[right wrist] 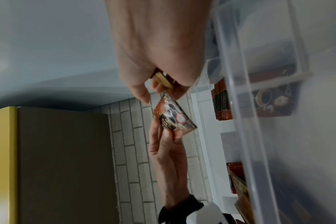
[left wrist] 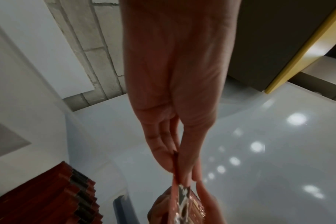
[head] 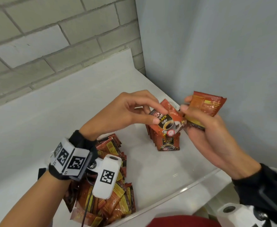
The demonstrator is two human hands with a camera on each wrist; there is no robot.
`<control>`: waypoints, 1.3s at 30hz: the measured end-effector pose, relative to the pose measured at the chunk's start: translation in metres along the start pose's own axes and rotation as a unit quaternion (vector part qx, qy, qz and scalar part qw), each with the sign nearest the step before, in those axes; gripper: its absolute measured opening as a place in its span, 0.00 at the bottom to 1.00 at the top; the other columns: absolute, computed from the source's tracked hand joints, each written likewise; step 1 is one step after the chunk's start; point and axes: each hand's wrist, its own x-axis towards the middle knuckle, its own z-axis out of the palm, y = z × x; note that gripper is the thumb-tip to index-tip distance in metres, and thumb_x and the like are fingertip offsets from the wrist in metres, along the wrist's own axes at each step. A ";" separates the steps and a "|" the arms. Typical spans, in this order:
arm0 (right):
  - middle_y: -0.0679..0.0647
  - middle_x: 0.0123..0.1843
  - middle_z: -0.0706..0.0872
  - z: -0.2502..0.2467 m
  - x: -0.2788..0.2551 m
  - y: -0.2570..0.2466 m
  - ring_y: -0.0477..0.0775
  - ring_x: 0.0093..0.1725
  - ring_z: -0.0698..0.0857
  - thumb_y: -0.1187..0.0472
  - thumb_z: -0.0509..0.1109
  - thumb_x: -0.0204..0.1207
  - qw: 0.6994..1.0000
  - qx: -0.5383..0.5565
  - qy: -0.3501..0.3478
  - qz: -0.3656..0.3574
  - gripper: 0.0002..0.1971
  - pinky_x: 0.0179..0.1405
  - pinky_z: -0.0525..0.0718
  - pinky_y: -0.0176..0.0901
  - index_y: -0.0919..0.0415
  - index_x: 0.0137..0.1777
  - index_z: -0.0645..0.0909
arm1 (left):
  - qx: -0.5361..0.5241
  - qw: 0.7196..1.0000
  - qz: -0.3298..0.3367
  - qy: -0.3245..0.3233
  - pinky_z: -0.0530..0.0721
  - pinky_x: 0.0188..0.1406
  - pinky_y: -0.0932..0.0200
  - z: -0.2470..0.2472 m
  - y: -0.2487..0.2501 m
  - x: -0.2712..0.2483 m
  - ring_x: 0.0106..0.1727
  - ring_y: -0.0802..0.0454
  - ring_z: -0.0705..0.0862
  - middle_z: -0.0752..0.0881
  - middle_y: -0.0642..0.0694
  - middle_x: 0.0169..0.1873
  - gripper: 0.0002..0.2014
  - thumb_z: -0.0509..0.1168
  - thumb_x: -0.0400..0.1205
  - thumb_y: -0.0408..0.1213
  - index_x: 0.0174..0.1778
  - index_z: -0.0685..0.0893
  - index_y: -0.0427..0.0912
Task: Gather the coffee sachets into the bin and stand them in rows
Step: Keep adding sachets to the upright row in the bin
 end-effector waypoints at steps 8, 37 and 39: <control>0.46 0.36 0.78 -0.006 0.000 -0.001 0.43 0.36 0.79 0.59 0.71 0.74 0.997 -0.019 0.058 -0.043 0.04 0.58 0.76 0.44 0.52 0.46 0.79 | 0.213 0.966 0.069 -0.129 0.70 0.44 0.75 0.028 -0.024 0.010 0.41 0.65 0.76 0.79 0.47 0.44 0.12 0.71 0.78 0.32 0.57 0.91 0.41; 0.56 0.42 0.90 -0.002 -0.001 -0.001 0.54 0.49 0.90 0.67 0.62 0.82 0.997 0.028 0.063 0.018 0.06 0.59 0.86 0.46 0.64 0.50 0.81 | 0.403 0.893 0.178 -0.093 0.78 0.37 0.52 0.057 -0.053 0.012 0.44 0.50 0.70 0.71 0.42 0.40 0.11 0.71 0.78 0.34 0.55 0.91 0.43; 0.56 0.47 0.91 -0.003 -0.002 -0.001 0.55 0.53 0.90 0.67 0.66 0.77 0.999 0.017 0.041 0.004 0.07 0.57 0.86 0.43 0.62 0.53 0.81 | 0.367 0.914 0.149 -0.084 0.74 0.44 0.59 0.052 -0.049 0.013 0.46 0.54 0.68 0.71 0.43 0.42 0.11 0.68 0.80 0.38 0.57 0.90 0.44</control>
